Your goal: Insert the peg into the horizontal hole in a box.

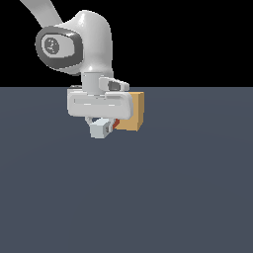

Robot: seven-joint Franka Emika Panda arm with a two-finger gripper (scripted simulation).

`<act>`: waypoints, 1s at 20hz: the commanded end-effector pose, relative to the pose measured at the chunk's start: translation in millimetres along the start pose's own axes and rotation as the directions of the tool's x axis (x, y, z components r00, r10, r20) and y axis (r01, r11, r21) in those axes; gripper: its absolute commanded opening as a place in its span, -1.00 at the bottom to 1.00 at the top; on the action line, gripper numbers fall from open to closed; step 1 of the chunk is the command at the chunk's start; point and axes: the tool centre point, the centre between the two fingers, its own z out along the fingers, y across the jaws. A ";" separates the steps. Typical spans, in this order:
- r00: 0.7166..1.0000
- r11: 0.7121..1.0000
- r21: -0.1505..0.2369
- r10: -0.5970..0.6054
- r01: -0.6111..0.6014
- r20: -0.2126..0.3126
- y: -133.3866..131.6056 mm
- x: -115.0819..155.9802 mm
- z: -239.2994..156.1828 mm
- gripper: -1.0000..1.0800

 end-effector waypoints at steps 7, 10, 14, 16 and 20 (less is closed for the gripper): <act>0.999 0.999 -0.002 0.043 -0.043 -0.001 -0.3 39.8 -8.6 -1.00; 0.999 0.999 -0.002 0.050 -0.050 -0.001 0.0 46.0 -9.8 -1.00; 0.999 0.999 -0.002 0.052 -0.052 -0.001 0.9 47.7 -10.0 -1.00; 0.999 0.999 -0.002 0.051 -0.051 -0.001 1.2 47.0 -9.9 -1.00; 0.999 0.999 0.000 0.051 -0.051 0.001 0.3 46.5 -8.6 -1.00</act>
